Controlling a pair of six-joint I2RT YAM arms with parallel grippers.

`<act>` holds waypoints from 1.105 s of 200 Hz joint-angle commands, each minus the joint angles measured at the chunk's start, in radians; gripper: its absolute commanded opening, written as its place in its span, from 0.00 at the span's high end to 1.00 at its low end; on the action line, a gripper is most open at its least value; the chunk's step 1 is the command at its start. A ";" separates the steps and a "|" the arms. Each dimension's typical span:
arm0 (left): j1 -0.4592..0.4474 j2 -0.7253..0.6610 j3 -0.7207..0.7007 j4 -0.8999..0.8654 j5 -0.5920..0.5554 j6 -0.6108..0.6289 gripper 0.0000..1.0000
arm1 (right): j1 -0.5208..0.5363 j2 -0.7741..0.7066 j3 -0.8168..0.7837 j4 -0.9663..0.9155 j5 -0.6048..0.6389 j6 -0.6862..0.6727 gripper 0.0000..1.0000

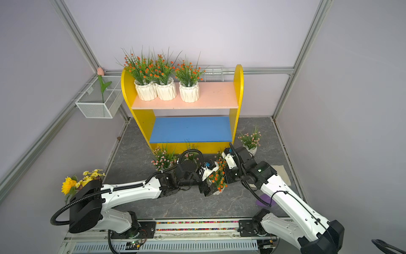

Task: Place the baby's breath potted plants on the rack by color
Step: Pick up the baby's breath potted plant from the center of the board.

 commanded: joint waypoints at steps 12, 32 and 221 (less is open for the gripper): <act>-0.004 0.009 0.055 -0.012 0.032 -0.017 0.40 | 0.009 -0.038 -0.011 0.145 -0.096 0.010 0.83; -0.004 -0.001 0.088 -0.092 0.032 -0.009 0.49 | 0.006 -0.048 -0.023 0.154 -0.093 0.015 0.80; 0.006 -0.131 0.410 -0.498 -0.235 0.062 0.61 | -0.182 -0.260 -0.062 -0.037 0.045 0.018 0.72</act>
